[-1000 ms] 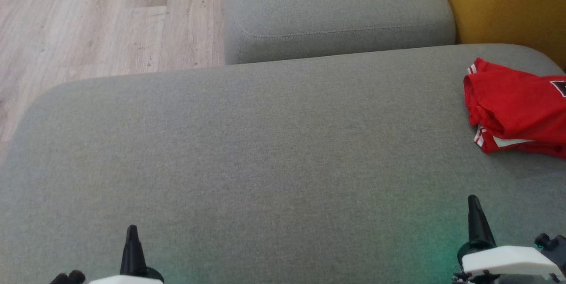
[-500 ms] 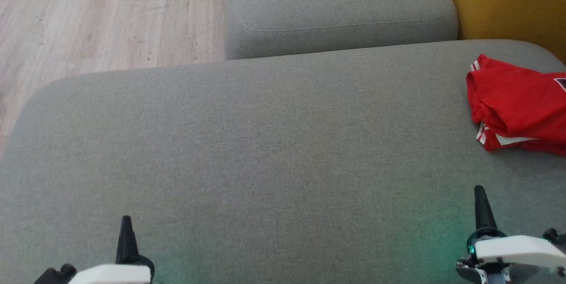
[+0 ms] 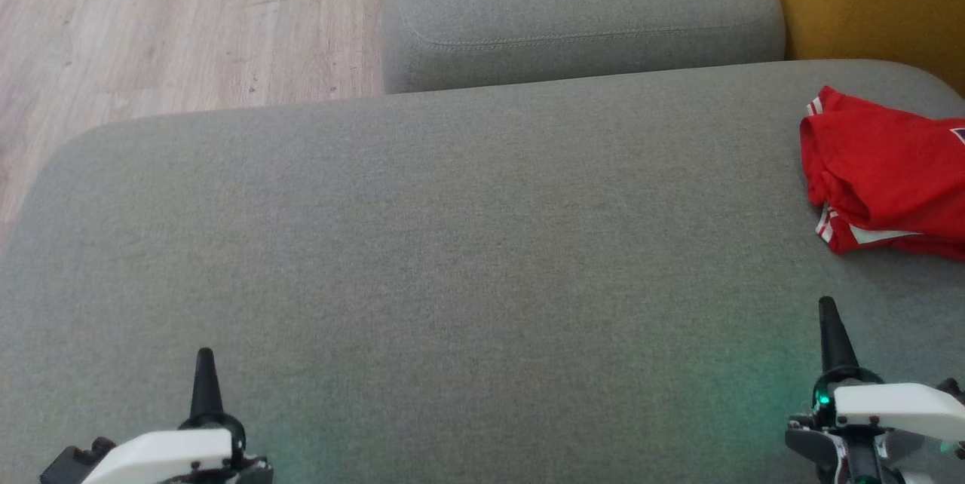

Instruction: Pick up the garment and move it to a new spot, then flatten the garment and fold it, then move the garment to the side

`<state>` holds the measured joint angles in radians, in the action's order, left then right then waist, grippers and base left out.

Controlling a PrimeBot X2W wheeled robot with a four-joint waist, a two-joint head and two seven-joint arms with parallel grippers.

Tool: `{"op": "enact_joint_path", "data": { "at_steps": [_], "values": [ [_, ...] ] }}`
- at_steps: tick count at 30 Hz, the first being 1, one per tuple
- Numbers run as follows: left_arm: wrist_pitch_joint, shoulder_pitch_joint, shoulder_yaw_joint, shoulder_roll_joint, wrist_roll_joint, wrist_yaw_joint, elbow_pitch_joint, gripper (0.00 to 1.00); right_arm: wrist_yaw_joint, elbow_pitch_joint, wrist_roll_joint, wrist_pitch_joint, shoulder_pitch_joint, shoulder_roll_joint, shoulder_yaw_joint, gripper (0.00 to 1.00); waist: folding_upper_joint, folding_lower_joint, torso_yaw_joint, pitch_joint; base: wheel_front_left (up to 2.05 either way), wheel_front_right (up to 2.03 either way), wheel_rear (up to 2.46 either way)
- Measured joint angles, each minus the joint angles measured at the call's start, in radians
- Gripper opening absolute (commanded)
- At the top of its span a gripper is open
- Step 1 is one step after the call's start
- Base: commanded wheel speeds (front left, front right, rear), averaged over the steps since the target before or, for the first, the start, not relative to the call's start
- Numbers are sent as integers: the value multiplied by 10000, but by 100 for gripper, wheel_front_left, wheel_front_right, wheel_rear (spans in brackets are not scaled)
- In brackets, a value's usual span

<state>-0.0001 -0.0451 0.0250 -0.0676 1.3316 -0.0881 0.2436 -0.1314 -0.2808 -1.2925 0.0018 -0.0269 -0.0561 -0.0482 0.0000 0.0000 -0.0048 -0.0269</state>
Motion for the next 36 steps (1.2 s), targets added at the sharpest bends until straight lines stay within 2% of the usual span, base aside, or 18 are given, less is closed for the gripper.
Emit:
{"op": "enact_joint_path", "data": {
  "at_steps": [26, 36],
  "values": [
    [792, 922, -627, 15, 2957, -357, 261, 0, 2, 0, -3273, 779, 806, -4, -504, 0, 0, 0, 48, 302, 0, 0, 0],
    [794, 1003, -681, 27, 3051, -357, 278, 0, 2, 0, -3358, 790, 813, -4, -548, 0, 0, 1, 48, 302, 0, 0, 0]
  ]
}}
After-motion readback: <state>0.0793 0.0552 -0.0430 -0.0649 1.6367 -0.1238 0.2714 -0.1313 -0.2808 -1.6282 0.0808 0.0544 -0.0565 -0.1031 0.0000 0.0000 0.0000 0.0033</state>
